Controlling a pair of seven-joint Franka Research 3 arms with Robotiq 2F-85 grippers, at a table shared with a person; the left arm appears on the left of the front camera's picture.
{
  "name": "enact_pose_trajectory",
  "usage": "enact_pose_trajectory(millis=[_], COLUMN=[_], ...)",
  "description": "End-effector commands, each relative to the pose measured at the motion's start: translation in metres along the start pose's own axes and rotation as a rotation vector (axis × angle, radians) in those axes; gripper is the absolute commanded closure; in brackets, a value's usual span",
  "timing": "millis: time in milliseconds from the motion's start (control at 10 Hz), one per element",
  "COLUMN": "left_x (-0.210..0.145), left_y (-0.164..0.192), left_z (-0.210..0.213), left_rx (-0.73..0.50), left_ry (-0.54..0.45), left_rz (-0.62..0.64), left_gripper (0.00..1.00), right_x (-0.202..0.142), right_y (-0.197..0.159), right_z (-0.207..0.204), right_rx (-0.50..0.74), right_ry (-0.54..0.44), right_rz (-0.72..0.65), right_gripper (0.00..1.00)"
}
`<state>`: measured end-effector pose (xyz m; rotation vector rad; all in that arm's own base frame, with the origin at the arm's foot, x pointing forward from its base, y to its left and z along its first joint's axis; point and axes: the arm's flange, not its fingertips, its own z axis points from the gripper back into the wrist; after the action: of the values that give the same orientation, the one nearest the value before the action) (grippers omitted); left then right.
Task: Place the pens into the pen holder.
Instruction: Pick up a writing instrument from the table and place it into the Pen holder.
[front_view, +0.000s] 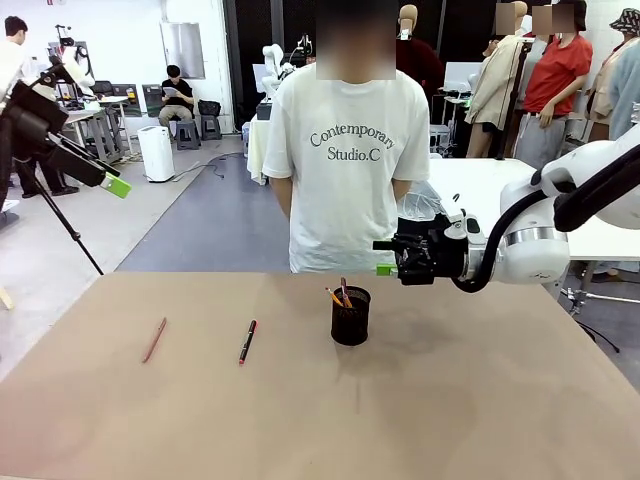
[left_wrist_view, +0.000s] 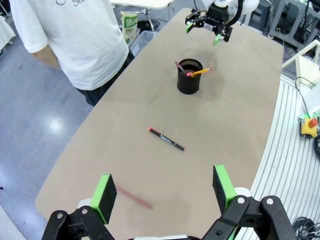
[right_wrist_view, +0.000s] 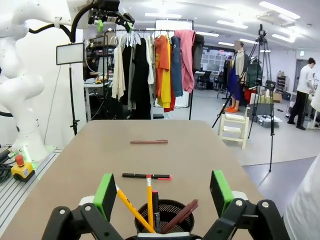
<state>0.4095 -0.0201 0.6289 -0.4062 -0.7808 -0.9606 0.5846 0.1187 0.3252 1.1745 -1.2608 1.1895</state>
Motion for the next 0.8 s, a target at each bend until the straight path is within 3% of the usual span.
enact_pose_trajectory(millis=[0,100,400,700], left_x=[0.0,0.0,0.0,0.0], left_y=[-0.002,-0.002,-0.002,-0.002], left_z=[0.0,0.0,0.0,0.0], left_rx=[0.001,0.001,0.001,0.001], left_ry=[-0.008,-0.008,-0.008,-0.008], left_rz=[-0.004,-0.004,-0.004,-0.004], left_gripper=[0.0,0.0,0.0,0.0], right_x=[0.036,0.054,0.098,0.152], right_y=[0.0,-0.003,-0.015,-0.045], right_z=[0.012,0.02,0.038,0.07], right_rx=[0.046,0.097,0.095,-0.005], right_ry=[0.092,0.144,0.283,0.463], right_rz=[-0.003,-0.015,-0.01,0.107], right_gripper=[0.0,0.0,0.0,0.0])
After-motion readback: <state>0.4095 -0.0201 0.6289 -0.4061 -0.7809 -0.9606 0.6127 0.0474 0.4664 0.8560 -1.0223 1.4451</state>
